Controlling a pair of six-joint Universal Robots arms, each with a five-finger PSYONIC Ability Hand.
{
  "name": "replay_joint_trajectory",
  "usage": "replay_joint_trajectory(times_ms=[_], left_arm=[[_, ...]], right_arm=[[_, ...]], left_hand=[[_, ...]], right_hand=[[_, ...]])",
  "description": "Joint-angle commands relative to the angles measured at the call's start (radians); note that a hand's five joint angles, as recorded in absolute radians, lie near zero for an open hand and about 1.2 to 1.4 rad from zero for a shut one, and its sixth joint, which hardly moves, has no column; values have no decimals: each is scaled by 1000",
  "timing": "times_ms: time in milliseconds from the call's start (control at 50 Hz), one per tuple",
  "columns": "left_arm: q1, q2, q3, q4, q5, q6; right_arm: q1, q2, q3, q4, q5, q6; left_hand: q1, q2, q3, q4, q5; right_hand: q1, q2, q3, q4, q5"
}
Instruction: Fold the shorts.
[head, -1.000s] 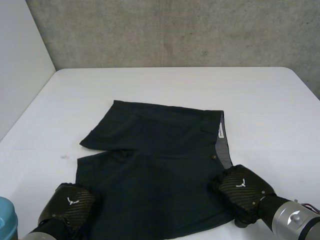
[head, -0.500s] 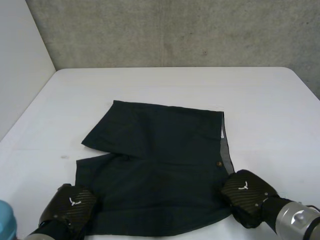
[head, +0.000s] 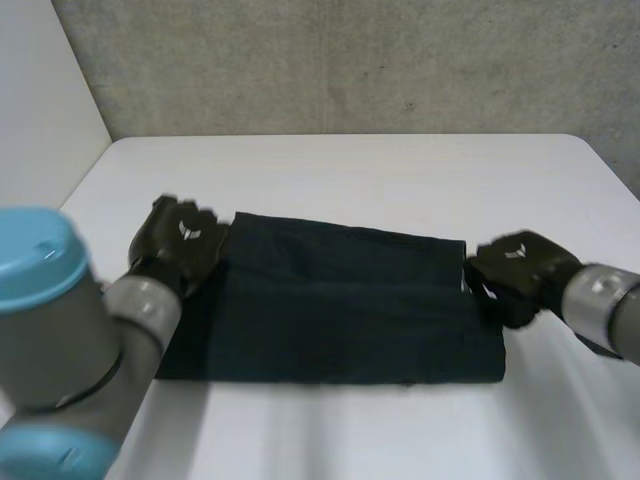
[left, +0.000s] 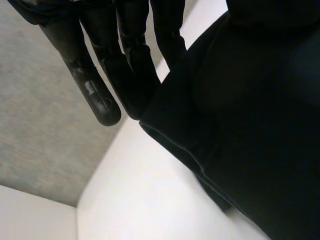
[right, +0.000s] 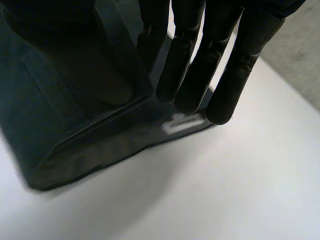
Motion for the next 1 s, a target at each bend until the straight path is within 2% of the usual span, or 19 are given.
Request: replay_joint_trajectory(times_ms=[20, 160, 240, 340, 420, 440, 460, 480, 520, 540, 600, 700, 860, 1000], left_arm=[[42, -347, 303, 154, -7, 68], [78, -623, 611, 190, -16, 131], [78, -703, 688, 194, -5, 130], [76, -815, 797, 237, -8, 121], [70, -850, 803, 295, 5, 90], [70, -850, 799, 305, 12, 78], [67, -849, 789, 314, 34, 47], [66, -849, 783, 316, 47, 35], [61, -846, 762, 326, 87, 15], [59, -846, 757, 326, 94, 13], [49, -830, 742, 328, 92, 24], [47, -739, 661, 319, 73, 26], [56, -490, 426, 291, 68, -11], [49, -307, 225, 217, 78, -174]], right_arm=[[119, 185, -198, -137, 144, 96], [138, 391, -403, -226, 244, 123], [152, 493, -494, -262, 306, 137], [159, 578, -532, -426, 343, 128], [159, 627, -553, -486, 357, 122], [161, 642, -560, -486, 360, 125], [161, 645, -560, -486, 360, 125], [162, 645, -560, -486, 360, 125], [165, 639, -557, -486, 363, 133], [165, 624, -552, -485, 363, 142], [165, 575, -552, -471, 365, 175], [162, 529, -601, -324, 328, 320], [152, 664, -800, -71, 196, 514], [142, 763, -902, -32, 124, 608]], left_hand=[[255, 200, 205, 197, 241], [255, 200, 205, 197, 241], [255, 200, 205, 197, 241], [255, 200, 205, 197, 241], [255, 200, 205, 197, 241], [168, 113, 118, 110, 154], [-135, -190, -185, -193, -149], [-266, -321, -316, -324, -280], [-731, -787, -781, -789, -746], [-795, -850, -845, -853, -809], [-936, -992, -986, -994, -951], [-931, -986, -981, -989, -945], [-925, -980, -975, -983, -939], [-922, -977, -972, -980, -936]], right_hand=[[432, 222, 224, 205, 227], [432, 222, 224, 205, 227], [432, 222, 224, 205, 227], [432, 222, 224, 205, 227], [432, 222, 224, 205, 227], [432, 222, 224, 205, 227], [432, 222, 224, 205, 227], [432, 222, 224, 205, 227], [432, 222, 224, 205, 227], [20, -189, -188, -207, -185], [-435, -644, -643, -662, -640], [-451, -660, -659, -678, -656], [-448, -657, -656, -675, -653], [-419, -628, -627, -645, -624]])
